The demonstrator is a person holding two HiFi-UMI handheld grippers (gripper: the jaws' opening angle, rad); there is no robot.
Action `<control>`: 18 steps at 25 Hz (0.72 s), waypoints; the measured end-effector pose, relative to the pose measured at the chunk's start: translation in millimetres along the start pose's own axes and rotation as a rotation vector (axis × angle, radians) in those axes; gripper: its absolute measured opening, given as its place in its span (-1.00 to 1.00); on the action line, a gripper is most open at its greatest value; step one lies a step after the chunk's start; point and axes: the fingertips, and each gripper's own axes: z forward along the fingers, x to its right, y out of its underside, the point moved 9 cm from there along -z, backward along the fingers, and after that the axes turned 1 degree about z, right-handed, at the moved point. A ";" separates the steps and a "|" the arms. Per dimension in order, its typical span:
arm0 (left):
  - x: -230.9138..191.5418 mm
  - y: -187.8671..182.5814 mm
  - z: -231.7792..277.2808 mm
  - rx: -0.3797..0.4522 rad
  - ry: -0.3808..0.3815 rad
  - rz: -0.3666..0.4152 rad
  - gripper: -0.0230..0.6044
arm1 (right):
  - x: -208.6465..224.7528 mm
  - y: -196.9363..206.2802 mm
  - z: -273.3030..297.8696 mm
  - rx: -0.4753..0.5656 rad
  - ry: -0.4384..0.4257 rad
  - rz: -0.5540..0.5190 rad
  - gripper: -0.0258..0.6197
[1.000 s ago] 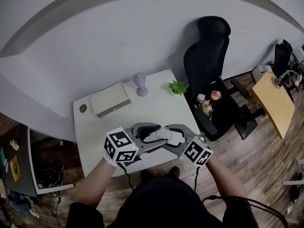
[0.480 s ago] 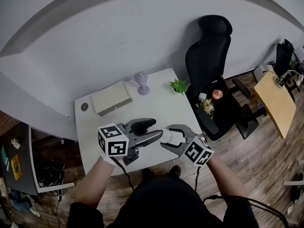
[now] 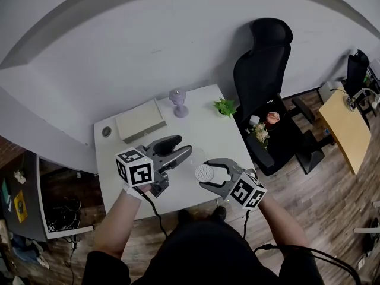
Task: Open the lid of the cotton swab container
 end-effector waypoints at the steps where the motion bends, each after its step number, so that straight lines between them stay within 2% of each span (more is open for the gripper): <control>1: -4.1 0.7 0.7 0.000 -0.011 -0.004 -0.15 | -0.6 -0.5 0.3 0.004 -0.005 0.000 -0.14; 12: -25.4 8.7 5.3 -0.004 -0.056 -0.040 -0.15 | 4.2 -4.3 -4.0 0.055 -0.008 0.036 -0.14; 18: -25.3 9.8 -0.6 0.009 -0.066 -0.040 -0.15 | 20.0 1.5 -11.6 0.083 0.047 0.103 -0.14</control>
